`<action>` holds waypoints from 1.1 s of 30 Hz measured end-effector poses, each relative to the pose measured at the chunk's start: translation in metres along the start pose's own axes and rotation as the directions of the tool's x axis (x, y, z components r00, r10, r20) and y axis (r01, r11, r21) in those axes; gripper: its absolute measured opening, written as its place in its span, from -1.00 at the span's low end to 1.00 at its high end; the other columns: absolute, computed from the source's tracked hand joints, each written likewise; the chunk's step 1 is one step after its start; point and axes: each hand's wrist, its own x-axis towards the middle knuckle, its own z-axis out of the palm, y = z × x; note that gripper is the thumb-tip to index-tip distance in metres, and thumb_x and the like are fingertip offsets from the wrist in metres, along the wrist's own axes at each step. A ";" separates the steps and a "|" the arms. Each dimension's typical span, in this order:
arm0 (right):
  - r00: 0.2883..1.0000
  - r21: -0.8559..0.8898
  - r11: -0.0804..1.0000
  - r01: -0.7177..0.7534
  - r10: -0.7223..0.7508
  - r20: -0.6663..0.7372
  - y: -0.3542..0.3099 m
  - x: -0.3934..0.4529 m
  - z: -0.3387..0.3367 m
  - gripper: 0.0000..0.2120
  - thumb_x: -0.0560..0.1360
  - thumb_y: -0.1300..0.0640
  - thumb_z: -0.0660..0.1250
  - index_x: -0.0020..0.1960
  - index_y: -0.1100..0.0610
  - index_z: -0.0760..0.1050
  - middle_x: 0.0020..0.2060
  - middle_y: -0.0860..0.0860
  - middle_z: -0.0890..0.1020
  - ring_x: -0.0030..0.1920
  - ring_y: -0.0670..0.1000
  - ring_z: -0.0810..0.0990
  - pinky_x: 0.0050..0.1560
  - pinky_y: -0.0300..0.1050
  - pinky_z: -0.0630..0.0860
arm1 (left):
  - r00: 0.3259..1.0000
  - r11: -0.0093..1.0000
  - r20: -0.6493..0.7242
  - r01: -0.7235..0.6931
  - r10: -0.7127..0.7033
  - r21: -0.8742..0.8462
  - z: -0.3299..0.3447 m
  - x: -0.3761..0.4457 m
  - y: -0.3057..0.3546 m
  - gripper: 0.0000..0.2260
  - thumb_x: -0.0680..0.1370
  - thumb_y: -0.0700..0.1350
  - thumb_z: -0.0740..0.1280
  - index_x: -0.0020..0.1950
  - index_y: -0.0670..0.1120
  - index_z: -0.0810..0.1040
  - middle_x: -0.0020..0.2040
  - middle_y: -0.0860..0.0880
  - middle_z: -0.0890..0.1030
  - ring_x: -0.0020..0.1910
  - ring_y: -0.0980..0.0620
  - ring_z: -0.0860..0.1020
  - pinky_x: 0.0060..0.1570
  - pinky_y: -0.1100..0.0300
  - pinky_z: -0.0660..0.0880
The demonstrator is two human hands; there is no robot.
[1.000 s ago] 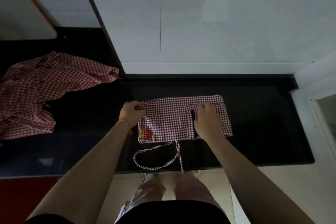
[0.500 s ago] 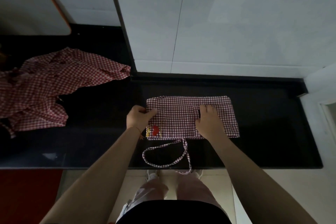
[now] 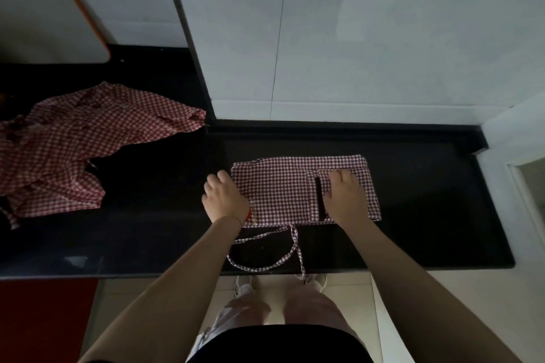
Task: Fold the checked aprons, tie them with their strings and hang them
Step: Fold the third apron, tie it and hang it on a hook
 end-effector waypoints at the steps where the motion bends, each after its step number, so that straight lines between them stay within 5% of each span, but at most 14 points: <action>1: 0.999 -0.026 0.999 -0.025 0.024 -0.023 0.006 -0.002 0.000 -0.61 0.51 0.10 0.31 0.32 0.10 0.40 0.28 0.08 0.43 0.29 0.08 0.41 0.28 0.04 0.43 | 0.989 0.993 -0.093 -0.114 0.116 0.032 0.004 -0.003 0.005 -0.61 0.45 -0.27 0.24 0.28 -0.15 0.37 0.24 -0.14 0.44 0.21 -0.14 0.43 0.13 -0.03 0.42; 3: 0.995 -0.043 0.995 -0.086 0.083 -0.049 0.021 -0.004 0.001 -0.60 0.51 0.10 0.29 0.34 0.11 0.38 0.32 0.12 0.40 0.34 0.12 0.38 0.32 0.11 0.41 | 0.922 0.932 -0.139 -0.360 0.362 0.037 0.013 -0.007 0.018 -0.55 0.46 -0.28 0.22 0.36 -0.15 0.40 0.38 -0.14 0.41 0.39 -0.15 0.34 0.35 -0.09 0.31; 6: 0.967 0.007 0.972 -0.236 0.236 -0.092 0.036 -0.003 0.000 -0.55 0.55 0.05 0.28 0.39 0.13 0.31 0.36 0.18 0.37 0.36 0.17 0.38 0.29 0.16 0.42 | 0.845 0.841 0.015 -0.533 0.534 0.088 0.026 -0.006 0.036 -0.54 0.63 -0.08 0.13 0.54 -0.03 0.23 0.59 -0.10 0.13 0.58 -0.16 0.00 0.54 -0.17 -0.03; 11: 0.782 0.233 0.747 -0.623 0.602 0.163 0.059 0.010 -0.013 -0.39 0.52 -0.10 0.38 0.40 0.21 0.29 0.31 0.20 0.42 0.29 0.19 0.44 0.25 0.17 0.45 | 0.858 0.833 0.264 -0.500 0.440 0.237 0.056 -0.006 0.018 -0.31 0.51 0.45 -0.16 0.54 0.24 -0.35 0.57 -0.09 -0.36 0.52 -0.25 -0.37 0.42 -0.28 -0.39; 14: 0.680 0.419 0.536 -0.733 0.590 0.435 0.067 0.020 -0.029 -0.63 0.49 0.03 0.45 0.19 0.19 0.45 0.12 0.13 0.56 0.10 0.13 0.56 0.08 0.02 0.49 | 0.847 0.796 0.319 -0.518 0.426 0.312 0.056 -0.001 0.015 -0.19 0.42 0.54 -0.16 0.53 0.23 -0.38 0.54 -0.12 -0.42 0.49 -0.29 -0.41 0.43 -0.34 -0.32; 16: 0.646 0.403 0.508 -0.762 0.546 0.534 0.073 0.022 -0.039 -0.81 0.49 0.11 0.45 -0.01 0.14 0.48 0.09 0.12 0.58 0.15 0.13 0.57 0.13 0.03 0.48 | 0.845 0.795 0.344 -0.515 0.409 0.321 0.052 -0.003 0.024 -0.12 0.40 0.56 -0.04 0.58 0.19 -0.24 0.56 -0.15 -0.37 0.50 -0.31 -0.37 0.41 -0.37 -0.33; 20: 0.670 0.491 0.465 -0.737 0.405 0.622 0.071 0.026 -0.062 -0.77 0.50 0.22 0.40 0.12 0.06 0.47 0.08 0.03 0.59 -0.02 0.01 0.57 -0.05 -0.01 0.47 | 0.774 0.725 0.280 -0.632 0.568 0.275 0.045 -0.006 0.051 -0.13 0.43 0.52 0.06 0.60 0.08 0.00 0.61 -0.08 -0.23 0.55 -0.16 -0.32 0.44 -0.29 -0.33; 23: 0.706 0.523 0.496 -0.693 0.322 0.631 0.061 0.023 -0.085 -0.76 0.49 0.23 0.37 0.12 0.02 0.48 0.05 0.01 0.60 0.00 0.00 0.58 -0.07 -0.04 0.45 | 0.686 0.658 0.400 -0.717 0.608 0.229 0.052 -0.003 0.065 -0.09 0.43 0.50 0.12 0.59 0.15 -0.24 0.60 -0.03 -0.27 0.56 -0.09 -0.32 0.49 -0.26 -0.24; 29: 0.817 0.645 0.554 -0.527 0.121 0.564 0.006 0.014 -0.113 -0.69 0.47 0.19 0.40 0.18 0.02 0.46 0.03 -0.03 0.62 -0.01 -0.03 0.63 -0.17 -0.14 0.49 | 0.724 0.677 0.436 -0.676 0.535 0.291 0.064 -0.001 0.078 0.11 0.31 0.57 0.19 0.56 0.08 -0.36 0.59 -0.03 -0.30 0.57 -0.11 -0.29 0.46 -0.28 -0.20; 31: 0.834 0.663 0.559 -0.497 0.097 0.543 -0.018 0.012 -0.107 -0.68 0.48 0.20 0.39 0.18 0.02 0.41 0.02 -0.02 0.59 -0.04 -0.04 0.61 -0.23 -0.19 0.48 | 0.686 0.677 0.492 -0.697 0.536 0.235 0.058 0.001 0.085 0.14 0.29 0.53 0.28 0.58 0.06 -0.30 0.60 -0.01 -0.26 0.57 -0.10 -0.27 0.49 -0.27 -0.16; 33: 0.838 0.661 0.559 -0.501 0.121 0.533 -0.035 0.012 -0.100 -0.66 0.49 0.20 0.38 0.21 0.05 0.37 0.01 -0.01 0.55 -0.06 -0.04 0.59 -0.24 -0.19 0.48 | 0.673 0.716 0.456 -0.690 0.583 0.103 0.040 0.005 0.083 -0.01 0.35 0.38 0.39 0.60 0.05 -0.03 0.62 -0.03 -0.06 0.59 -0.10 -0.10 0.52 -0.20 -0.01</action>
